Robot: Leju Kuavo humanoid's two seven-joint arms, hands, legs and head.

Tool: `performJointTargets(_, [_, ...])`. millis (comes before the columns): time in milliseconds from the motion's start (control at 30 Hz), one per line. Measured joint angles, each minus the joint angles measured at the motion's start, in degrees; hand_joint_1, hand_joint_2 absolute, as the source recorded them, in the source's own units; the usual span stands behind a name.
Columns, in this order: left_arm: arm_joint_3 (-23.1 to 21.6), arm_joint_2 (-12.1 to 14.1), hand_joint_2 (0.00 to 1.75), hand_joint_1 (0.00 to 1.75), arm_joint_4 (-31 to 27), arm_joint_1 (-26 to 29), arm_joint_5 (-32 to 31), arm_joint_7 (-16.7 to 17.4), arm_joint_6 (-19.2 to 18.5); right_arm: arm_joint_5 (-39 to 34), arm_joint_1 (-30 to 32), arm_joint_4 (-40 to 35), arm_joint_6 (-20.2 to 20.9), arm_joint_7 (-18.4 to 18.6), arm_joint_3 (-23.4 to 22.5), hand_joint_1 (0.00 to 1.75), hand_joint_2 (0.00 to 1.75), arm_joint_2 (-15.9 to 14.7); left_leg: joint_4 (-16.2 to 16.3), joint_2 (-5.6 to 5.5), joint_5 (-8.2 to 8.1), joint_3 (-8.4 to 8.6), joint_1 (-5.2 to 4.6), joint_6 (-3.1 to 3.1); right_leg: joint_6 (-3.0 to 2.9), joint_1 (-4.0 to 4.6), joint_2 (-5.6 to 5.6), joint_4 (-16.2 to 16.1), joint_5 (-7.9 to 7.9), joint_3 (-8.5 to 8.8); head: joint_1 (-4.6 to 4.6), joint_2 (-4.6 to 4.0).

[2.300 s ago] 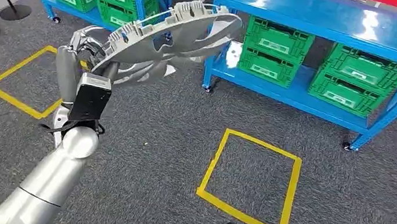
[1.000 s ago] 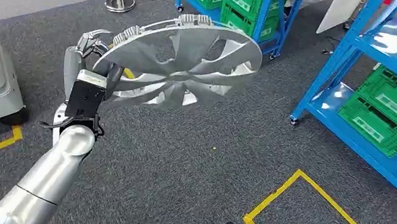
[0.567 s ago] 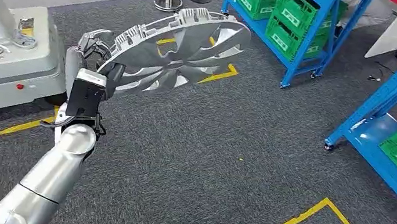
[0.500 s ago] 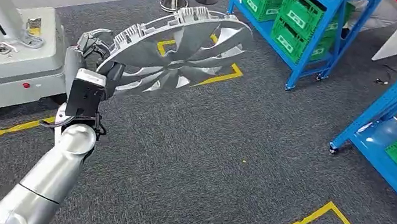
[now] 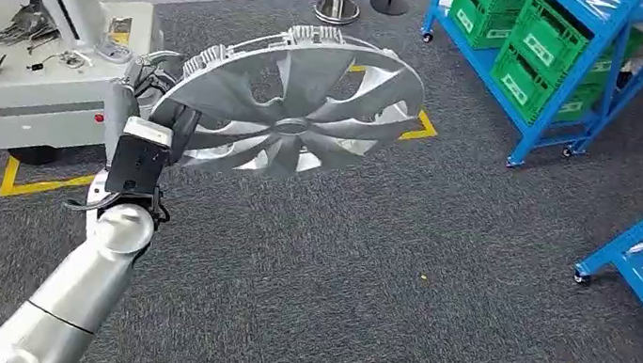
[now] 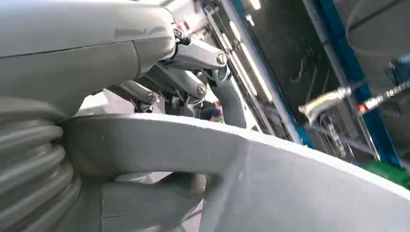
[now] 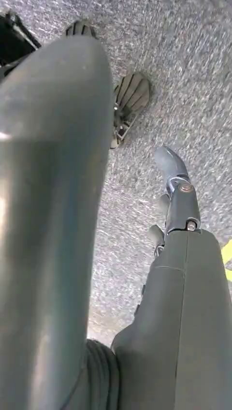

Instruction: Take the parts from the cabinet and place them on the table.

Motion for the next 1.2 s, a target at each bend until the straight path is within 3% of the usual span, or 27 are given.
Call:
performJointTargets(100, [0.00, 0.20, 1.75, 1.75, 0.04, -0.06, 0.07, 0.04, 0.06, 0.09, -0.14, 0.00, 0.00, 0.00, 0.00, 0.00, 0.00, 0.02, -0.11, -2.15, 0.13, -0.13, -0.23, 0.85, 0.91, -0.09, -1.81, -0.37, -0.15, 0.68, -0.02, 0.00])
performJointTargets(133, [0.00, 0.11, 1.75, 1.75, -0.04, -0.06, 0.07, 0.04, 0.07, 0.11, -0.32, 0.00, 0.00, 0.00, 0.00, 0.00, 0.00, 0.02, -0.43, -2.77, 0.38, 0.18, 0.29, 1.22, 1.42, -0.42, -0.84, 0.06, -0.66, 0.40, 0.00, 0.00])
performJointTargets(167, [0.00, 0.18, 1.75, 1.75, -0.02, -0.24, 0.07, 0.04, 0.17, 0.11, -0.43, 0.00, 0.02, -0.09, 0.00, 0.00, 0.00, 0.09, -0.45, -3.29, 0.43, 0.15, 0.35, 1.42, 1.64, -0.57, 2.29, 1.78, -1.82, -0.16, -0.02, 0.00])
performJointTargets(200, [0.00, 0.00, 1.75, 1.75, -0.02, -0.25, 0.07, 0.04, 0.20, 0.11, -0.47, 0.00, 0.02, -0.13, 0.00, 0.00, 0.00, 0.09, -0.45, -3.77, 0.48, 0.10, 0.36, 1.77, 1.72, -0.65, 4.28, 5.55, -3.85, -1.93, 0.09, 0.00])
performJointTargets(267, [0.00, -0.24, 1.75, 1.75, 0.06, -0.20, 0.13, 0.02, 0.24, 0.26, -0.24, 0.00, 0.00, 0.04, 0.00, 0.00, 0.00, 0.07, -0.40, -5.34, 0.47, 0.00, 0.27, 2.00, 1.84, -0.61, 5.51, 14.93, -7.55, -6.71, 0.09, 0.00])
performJointTargets(300, [0.00, -0.22, 1.75, 1.75, 0.17, -0.17, 0.18, 0.04, 0.24, 0.26, -0.14, 0.00, 0.00, 0.04, 0.00, 0.00, 0.00, 0.05, -0.35, -6.11, 0.47, -0.01, 0.22, 2.00, 1.82, -0.58, 5.57, 17.32, -7.79, -8.13, 0.11, 0.00])
performJointTargets(333, [0.00, -0.11, 1.75, 1.75, 0.33, -0.10, 0.18, 0.04, 0.26, 0.28, -0.06, 0.00, 0.00, 0.04, 0.00, 0.00, 0.00, 0.04, -0.26, -7.03, 0.48, -0.02, 0.22, 1.99, 1.68, -0.56, 5.67, 17.04, -6.65, -8.39, 0.11, 0.00])
performJointTargets(367, [0.00, -0.11, 1.75, 1.75, 0.42, -0.05, 0.18, 0.07, 0.24, 0.28, -0.08, 0.00, 0.02, 0.02, 0.00, 0.00, 0.00, 0.06, -0.17, -7.80, 0.49, -0.03, 0.23, 1.97, 1.50, -0.58, 5.81, 14.24, -4.59, -7.33, 0.11, 0.00])
performJointTargets(400, [0.00, -0.11, 1.75, 1.75, 0.42, -0.04, 0.18, 0.07, 0.24, 0.28, -0.12, 0.00, 0.02, 0.02, 0.00, 0.00, 0.00, 0.04, -0.05, -8.56, 0.52, -0.02, 0.27, 1.90, 1.34, -0.62, 6.11, 9.61, -1.96, -5.23, 0.11, 0.00])
performJointTargets(433, [0.00, -0.15, 1.75, 1.75, 0.39, -0.08, 0.18, 0.04, 0.24, 0.28, -0.20, 0.00, 0.02, 0.02, 0.00, 0.00, 0.00, 0.04, 0.09, -9.35, 0.53, -0.02, 0.30, 1.79, 1.18, -0.73, 7.12, 3.97, 0.61, -2.53, 0.11, 0.00])
performJointTargets(467, [0.00, -0.17, 1.75, 1.75, 0.39, -0.13, 0.18, 0.02, 0.24, 0.28, -0.29, 0.00, 0.02, 0.02, 0.00, 0.00, 0.00, 0.00, 0.12, -9.96, 0.59, -0.18, 0.42, 1.49, 1.03, -1.01, 9.96, 0.66, 0.41, -1.03, 0.09, 0.00])
performJointTargets(533, [-0.02, -0.22, 1.75, 1.75, 0.37, -0.18, 0.20, 0.02, 0.28, 0.28, -0.39, 0.00, 0.00, 0.02, 0.00, 0.00, 0.00, 0.00, 0.03, -11.06, 0.89, -0.61, 0.30, 0.62, 0.79, -0.52, 8.94, 0.28, 0.68, -0.79, 0.09, 0.00])
performJointTargets(600, [-0.02, 0.00, 1.75, 1.75, 0.39, -0.13, 0.20, 0.04, 0.28, 0.35, -0.52, 0.00, 0.00, 0.02, 0.00, 0.00, 0.00, 0.00, -0.50, -12.26, 1.34, -0.76, 0.51, -0.19, 0.16, -0.28, 7.86, 0.20, 0.97, -0.74, 0.09, 0.00])
performJointTargets(633, [-0.02, 0.11, 1.75, 1.75, 0.37, -0.16, 0.20, 0.02, 0.28, 0.33, -0.59, 0.00, 0.00, 0.00, 0.00, 0.00, 0.00, 0.07, -0.27, -12.14, 1.18, -1.35, 0.40, -0.47, -0.43, -0.92, 7.09, -0.50, 1.39, -0.55, 0.09, 0.00])
performJointTargets(667, [-0.02, 0.20, 1.75, 1.75, 0.37, -0.19, 0.20, 0.00, 0.28, 0.35, -0.68, 0.00, 0.00, -0.02, 0.00, 0.00, 0.00, 0.09, 0.96, -8.54, 0.11, -1.74, -0.10, -0.53, -0.79, -0.75, 6.54, -0.74, 1.50, -0.41, -0.04, 0.00])
performJointTargets(700, [-0.04, 0.26, 1.75, 1.75, 0.39, -0.22, 0.20, 0.00, 0.28, 0.35, -0.65, 0.00, 0.00, -0.11, 0.00, 0.00, 0.00, 0.07, 3.89, -6.19, -1.85, -3.10, -0.05, -0.69, -1.11, -0.68, 6.05, -0.76, 1.55, -0.41, -0.33, 0.00])
performJointTargets(733, [-0.04, 0.26, 1.75, 1.75, 0.39, -0.20, 0.22, -0.02, 0.28, 0.35, -0.52, 0.00, 0.00, -0.07, 0.00, 0.00, 0.00, 0.04, 8.10, -4.98, -3.93, -5.04, 0.02, -0.84, -1.24, -0.57, 5.38, -0.74, 1.48, -0.42, -0.35, 0.00])
performJointTargets(800, [-0.07, 0.33, 1.75, 1.75, 0.46, 0.01, 0.35, -0.02, 0.28, 0.37, -0.24, 0.00, 0.00, 0.02, 0.00, 0.00, 0.00, 0.04, 16.47, -4.24, -6.85, -8.95, 0.29, -1.11, -1.39, -0.49, 3.72, -0.63, 1.30, -0.45, -0.37, 0.00])
performJointTargets(833, [-0.07, 0.44, 1.75, 1.75, 0.50, 0.17, 0.37, -0.02, 0.28, 0.37, -0.22, 0.00, 0.00, 0.02, 0.00, 0.00, 0.00, 0.04, 17.05, -4.14, -6.41, -9.22, 0.38, -1.17, -1.35, -0.50, 3.06, -0.59, 1.23, -0.44, -0.35, 0.00])
performJointTargets(867, [-0.07, 0.50, 1.75, 1.75, 0.52, 0.27, 0.37, -0.02, 0.28, 0.37, -0.24, 0.00, 0.00, 0.02, 0.00, 0.00, 0.00, 0.04, 14.96, -3.94, -4.81, -8.12, 0.47, -1.24, -1.28, -0.51, 2.34, -0.51, 1.14, -0.44, -0.39, 0.00])
performJointTargets(933, [-0.07, 0.48, 1.75, 1.75, 0.46, 0.19, 0.37, -0.02, 0.28, 0.35, -0.28, 0.00, 0.00, 0.00, 0.00, 0.00, 0.00, 0.07, 5.59, -2.46, -0.32, -3.05, 0.50, -1.12, -0.94, -0.53, 0.92, -0.23, 0.78, -0.34, -0.37, 0.00])
performJointTargets(967, [-0.07, 0.48, 1.75, 1.75, 0.39, 0.13, 0.37, -0.04, 0.28, 0.35, -0.28, 0.00, 0.00, 0.00, 0.00, 0.00, 0.00, 0.07, 1.23, 0.02, 0.47, -0.76, 0.38, -0.99, -0.66, -0.36, 0.34, -0.06, 0.52, -0.19, -0.39, 0.00])
performJointTargets(1000, [-0.09, 0.33, 1.75, 1.75, 0.39, 0.00, 0.37, -0.04, 0.28, 0.35, -0.29, -0.02, 0.00, -0.02, 0.00, 0.00, 0.00, 0.00, 0.36, 0.99, -0.15, -0.12, -0.37, -0.43, -0.27, 0.13, -0.10, 0.20, 0.24, -0.30, -0.44, 0.00])
performJointTargets(1033, [-0.09, 0.33, 1.75, 1.75, 0.39, 0.00, 0.37, -0.04, 0.28, 0.37, -0.30, 0.00, 0.00, 0.00, 0.00, 0.00, 0.00, 0.00, 0.36, -0.20, 0.03, -0.32, -0.09, 0.20, -0.07, 0.20, -0.70, 0.06, 0.21, -0.14, 0.00, 0.00])
performJointTargets(1067, [-0.09, 0.39, 1.75, 1.75, 0.42, 0.05, 0.37, -0.02, 0.28, 0.39, -0.32, 0.00, 0.00, 0.00, 0.00, 0.00, 0.00, 0.00, 0.37, -0.72, 0.08, -0.42, -0.16, 0.37, 0.08, 0.32, -1.27, 0.02, 0.17, 0.03, 0.02, 0.00])
performJointTargets(1133, [-0.09, 0.53, 1.75, 1.75, 0.37, 0.03, 0.37, -0.02, 0.28, 0.44, -0.53, -0.02, 0.00, 0.00, 0.00, 0.00, 0.00, 0.00, 0.03, -2.31, 0.34, -0.30, -0.03, 1.24, 0.87, 0.06, -2.31, -0.11, -0.14, 0.56, 0.00, 0.00])
performJointTargets(1200, [-0.09, 0.44, 1.75, 1.75, 0.33, -0.12, 0.37, 0.02, 0.28, 0.42, -0.58, 0.00, 0.02, -0.15, 0.00, 0.00, 0.00, 0.04, -0.11, -3.42, 0.51, -0.16, 0.38, 1.81, 1.44, -0.51, 3.02, 3.47, -2.57, -0.99, 0.04, 0.00])
